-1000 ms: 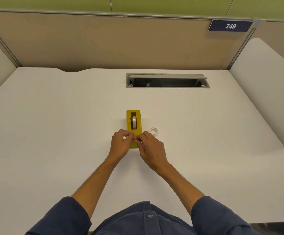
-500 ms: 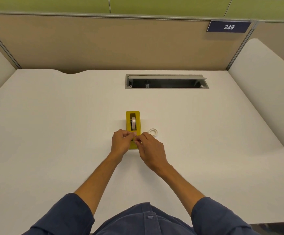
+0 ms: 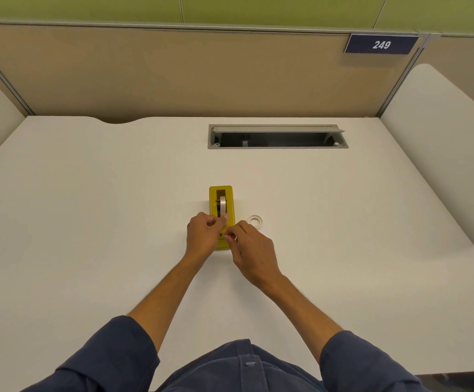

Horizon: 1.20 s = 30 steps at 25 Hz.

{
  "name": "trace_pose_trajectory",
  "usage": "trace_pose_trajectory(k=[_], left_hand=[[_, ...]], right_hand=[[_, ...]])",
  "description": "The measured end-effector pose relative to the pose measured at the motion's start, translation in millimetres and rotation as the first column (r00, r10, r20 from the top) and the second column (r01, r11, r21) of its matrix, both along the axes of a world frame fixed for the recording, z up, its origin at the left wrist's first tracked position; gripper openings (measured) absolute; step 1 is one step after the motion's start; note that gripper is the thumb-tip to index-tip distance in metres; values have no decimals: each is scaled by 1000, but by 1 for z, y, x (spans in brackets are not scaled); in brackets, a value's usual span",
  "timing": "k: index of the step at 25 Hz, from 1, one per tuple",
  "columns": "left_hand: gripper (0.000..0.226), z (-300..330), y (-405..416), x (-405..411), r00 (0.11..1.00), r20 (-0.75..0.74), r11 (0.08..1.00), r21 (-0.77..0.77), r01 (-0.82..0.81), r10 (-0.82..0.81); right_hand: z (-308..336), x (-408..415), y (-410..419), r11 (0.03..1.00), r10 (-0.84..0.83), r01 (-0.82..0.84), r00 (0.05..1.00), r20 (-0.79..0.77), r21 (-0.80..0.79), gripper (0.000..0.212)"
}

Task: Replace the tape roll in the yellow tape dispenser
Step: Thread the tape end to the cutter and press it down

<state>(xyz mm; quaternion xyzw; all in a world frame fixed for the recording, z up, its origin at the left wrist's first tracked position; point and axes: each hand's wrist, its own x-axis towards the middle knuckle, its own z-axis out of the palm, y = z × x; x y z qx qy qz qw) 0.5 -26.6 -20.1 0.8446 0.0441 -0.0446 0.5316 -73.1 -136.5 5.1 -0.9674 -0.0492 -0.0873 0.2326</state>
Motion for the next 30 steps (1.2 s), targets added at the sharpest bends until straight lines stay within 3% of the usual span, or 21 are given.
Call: trace_pose_trajectory(k=[3,5,8,11,16,19,22,30], left_hand=[[16,-2,-1,3,1000,-17,999,28,-20,20],[17,-4,-2,4,1000,-18,999,30,-19,19],[36,-3,2,4,1000,21,999,50,14,-15],[56,-7,6,-3,981,150,975,202,89,-120],[23,-15,11,0,945,293,953,298,57,-148],[49,-17,15,13,935,254,903,411,128,-248],[56,-15,16,27,891,233,827,515,226,-389],[36,-10,15,41,887,243,872,406,274,-392]], right_hand=[[0,1,-1,1000,-4,4,1000,-9,11,23],[1,1,-1,1000,-2,2,1000,-10,6,23],[3,1,-1,1000,-6,6,1000,-5,10,23],[6,3,-2,1000,-20,20,1000,19,24,21],[12,8,-3,999,-35,35,999,20,25,21],[19,12,-5,999,-33,33,999,26,28,23],[26,17,-8,1000,-22,21,999,27,19,24],[35,32,-14,999,-8,11,999,51,-50,20]])
